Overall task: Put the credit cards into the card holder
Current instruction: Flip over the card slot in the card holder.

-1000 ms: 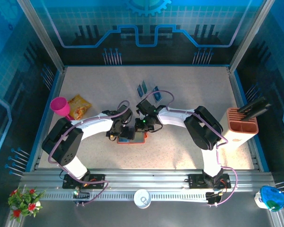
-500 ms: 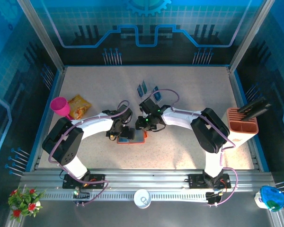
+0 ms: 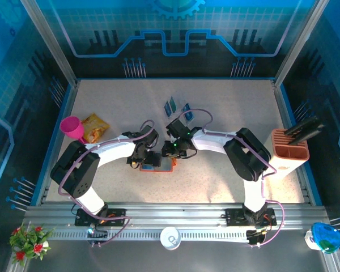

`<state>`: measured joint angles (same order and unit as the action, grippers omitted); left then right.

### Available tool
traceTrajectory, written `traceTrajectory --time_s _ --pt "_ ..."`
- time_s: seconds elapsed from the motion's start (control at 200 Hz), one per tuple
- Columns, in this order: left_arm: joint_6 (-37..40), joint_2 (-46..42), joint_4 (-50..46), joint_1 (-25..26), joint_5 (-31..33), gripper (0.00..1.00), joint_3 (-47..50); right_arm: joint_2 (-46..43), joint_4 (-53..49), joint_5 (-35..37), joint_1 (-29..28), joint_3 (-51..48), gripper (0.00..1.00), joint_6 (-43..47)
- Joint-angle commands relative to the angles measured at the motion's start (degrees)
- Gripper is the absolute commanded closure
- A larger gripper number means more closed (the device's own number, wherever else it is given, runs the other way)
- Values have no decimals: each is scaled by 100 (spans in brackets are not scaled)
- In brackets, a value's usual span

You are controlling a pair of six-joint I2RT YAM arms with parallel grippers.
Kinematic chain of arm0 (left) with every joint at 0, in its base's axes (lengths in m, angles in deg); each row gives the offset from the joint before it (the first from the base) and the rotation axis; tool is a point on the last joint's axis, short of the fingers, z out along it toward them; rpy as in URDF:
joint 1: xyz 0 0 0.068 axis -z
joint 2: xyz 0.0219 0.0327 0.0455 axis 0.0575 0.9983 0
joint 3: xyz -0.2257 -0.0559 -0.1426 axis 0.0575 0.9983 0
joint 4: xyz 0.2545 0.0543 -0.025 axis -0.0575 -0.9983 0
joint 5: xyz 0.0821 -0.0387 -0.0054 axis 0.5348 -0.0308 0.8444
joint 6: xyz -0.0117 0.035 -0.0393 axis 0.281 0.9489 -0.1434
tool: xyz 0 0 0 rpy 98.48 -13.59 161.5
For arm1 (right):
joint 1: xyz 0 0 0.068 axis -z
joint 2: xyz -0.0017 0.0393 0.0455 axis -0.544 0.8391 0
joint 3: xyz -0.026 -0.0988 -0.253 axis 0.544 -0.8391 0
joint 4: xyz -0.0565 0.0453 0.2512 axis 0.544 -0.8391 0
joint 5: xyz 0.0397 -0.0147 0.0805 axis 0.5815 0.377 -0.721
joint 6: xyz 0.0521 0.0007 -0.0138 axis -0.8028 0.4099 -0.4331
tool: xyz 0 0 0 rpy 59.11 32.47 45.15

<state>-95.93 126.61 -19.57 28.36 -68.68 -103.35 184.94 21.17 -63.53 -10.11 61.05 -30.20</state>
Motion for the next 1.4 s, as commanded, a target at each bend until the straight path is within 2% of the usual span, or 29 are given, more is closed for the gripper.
traceTrajectory --time_s 0.0,0.295,0.54,0.86,1.066,1.396 --pt "-84 75 -211 -65 44 1 255 193 103 -374 -9 104 76 -48" --pt "-84 -49 -192 -72 -5 1 261 157 320 -581 -11 86 77 -192" --pt "-176 -752 -416 -220 -192 1 -120 -134 434 -669 -42 137 75 -366" --pt "-432 -1643 -635 -1063 -547 1 -486 -162 430 -694 -309 409 72 -526" --pt "-388 -1849 -769 -1461 -674 1 -667 137 373 -660 -534 820 61 -607" --pt "-443 -1928 -783 -1641 -774 1 -734 923 408 -682 -807 1403 59 -746"
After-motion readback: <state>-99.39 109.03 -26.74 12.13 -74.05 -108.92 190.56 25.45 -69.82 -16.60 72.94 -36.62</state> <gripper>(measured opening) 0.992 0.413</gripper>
